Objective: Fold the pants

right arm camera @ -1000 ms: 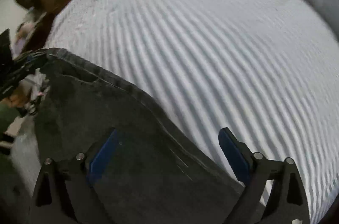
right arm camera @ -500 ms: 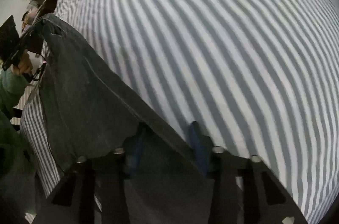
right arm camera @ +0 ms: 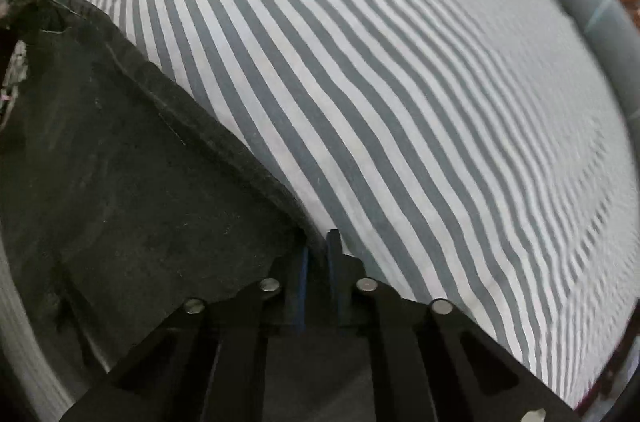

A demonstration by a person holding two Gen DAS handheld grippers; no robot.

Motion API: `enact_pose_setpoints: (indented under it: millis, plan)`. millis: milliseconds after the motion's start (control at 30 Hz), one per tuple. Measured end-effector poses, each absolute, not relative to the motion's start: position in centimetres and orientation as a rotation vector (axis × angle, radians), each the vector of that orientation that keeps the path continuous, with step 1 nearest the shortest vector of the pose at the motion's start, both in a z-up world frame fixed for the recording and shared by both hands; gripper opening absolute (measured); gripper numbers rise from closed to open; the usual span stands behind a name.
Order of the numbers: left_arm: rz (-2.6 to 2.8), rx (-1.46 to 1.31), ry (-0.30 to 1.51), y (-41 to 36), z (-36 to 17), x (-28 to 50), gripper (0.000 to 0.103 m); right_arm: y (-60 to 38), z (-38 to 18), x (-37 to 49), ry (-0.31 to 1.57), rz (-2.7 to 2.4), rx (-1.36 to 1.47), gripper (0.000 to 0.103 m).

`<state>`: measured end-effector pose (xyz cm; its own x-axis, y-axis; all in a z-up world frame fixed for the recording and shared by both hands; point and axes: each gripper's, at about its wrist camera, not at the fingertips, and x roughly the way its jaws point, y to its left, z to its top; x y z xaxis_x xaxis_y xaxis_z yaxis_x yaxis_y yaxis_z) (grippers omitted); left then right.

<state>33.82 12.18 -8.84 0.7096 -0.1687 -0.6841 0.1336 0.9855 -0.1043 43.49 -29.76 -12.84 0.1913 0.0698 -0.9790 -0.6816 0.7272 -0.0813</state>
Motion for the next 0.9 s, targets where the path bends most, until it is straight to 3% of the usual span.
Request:
enact_pose_setpoints:
  millis: [500,900]
  plan:
    - [-0.258,0.173,0.775,11.2,-3.3,27.4,0.013,-32.5,-1.5,24.6,1.154,0.297,-0.420,0.002]
    - [-0.324,0.234,0.858,12.1,-4.0,17.3,0.013,-33.4,-4.3,10.6,1.229,0.260,-0.122,0.002]
